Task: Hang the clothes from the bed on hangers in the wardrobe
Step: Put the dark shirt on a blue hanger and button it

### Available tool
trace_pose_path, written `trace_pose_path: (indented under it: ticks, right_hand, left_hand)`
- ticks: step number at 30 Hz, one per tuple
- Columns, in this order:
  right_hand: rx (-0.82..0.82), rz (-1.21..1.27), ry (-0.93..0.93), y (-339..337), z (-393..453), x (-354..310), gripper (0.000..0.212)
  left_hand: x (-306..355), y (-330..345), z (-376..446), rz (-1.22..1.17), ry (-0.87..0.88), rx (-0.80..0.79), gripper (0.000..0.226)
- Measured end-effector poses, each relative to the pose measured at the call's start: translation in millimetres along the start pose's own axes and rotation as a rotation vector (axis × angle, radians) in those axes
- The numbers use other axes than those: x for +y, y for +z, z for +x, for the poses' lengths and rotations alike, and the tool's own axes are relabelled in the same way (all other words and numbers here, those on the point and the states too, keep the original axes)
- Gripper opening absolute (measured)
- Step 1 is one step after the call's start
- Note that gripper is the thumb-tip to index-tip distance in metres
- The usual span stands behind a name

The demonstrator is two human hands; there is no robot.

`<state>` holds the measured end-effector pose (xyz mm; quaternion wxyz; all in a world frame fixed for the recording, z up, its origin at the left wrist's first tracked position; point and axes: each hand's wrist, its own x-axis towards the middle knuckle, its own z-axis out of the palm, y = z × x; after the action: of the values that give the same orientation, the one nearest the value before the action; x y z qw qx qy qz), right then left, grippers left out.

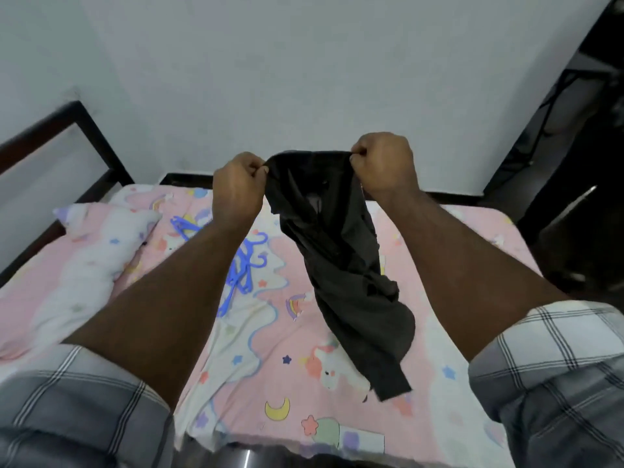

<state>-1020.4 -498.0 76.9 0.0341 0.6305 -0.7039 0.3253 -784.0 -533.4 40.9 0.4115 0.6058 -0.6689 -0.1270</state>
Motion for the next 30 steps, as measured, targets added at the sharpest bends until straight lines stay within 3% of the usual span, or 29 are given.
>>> trace_pose_path:
  ticks: [5, 8, 12, 17, 19, 22, 25, 28, 30]
  right_hand:
    - [0.202, 0.041, -0.056, -58, 16, -23, 0.025]
    - [0.043, 0.015, -0.025, -74, 11, -25, 0.019]
    - [-0.048, 0.066, 0.072, -87, -6, -22, 0.015]
    - [-0.44, 0.156, 0.255, -119, -14, -22, 0.012]
    - [-0.508, 0.163, 0.272, -125, -11, -16, 0.009]
    - [-0.452, 0.153, 0.311, -99, -4, 4, 0.012]
    - [-0.355, 0.173, 0.327, -37, 4, 37, 0.024]
    - [-0.362, 0.137, 0.329, 16, -1, 68, 0.039]
    - [-0.385, 0.156, 0.382, 45, -12, 92, 0.037]
  left_hand:
    - [48, -28, 20, -0.158, 0.075, 0.118, 0.018]
    - [67, -37, 20, -0.158, 0.07, 0.088, 0.021]
    - [67, -36, 7, -0.18, -0.009, -0.012, 0.015]
    - [69, -31, -2, -0.374, -0.144, -0.205, 0.018]
    - [69, -24, -1, -0.4, -0.196, -0.289, 0.019]
    - [60, 3, 5, -0.407, -0.322, -0.317, 0.021]
    - [46, 46, 14, -0.54, -0.459, -0.334, 0.002]
    - [22, 92, 22, -0.366, -0.397, -0.385, 0.044]
    - [2, 113, 13, -0.207, -0.342, -0.428, 0.054]
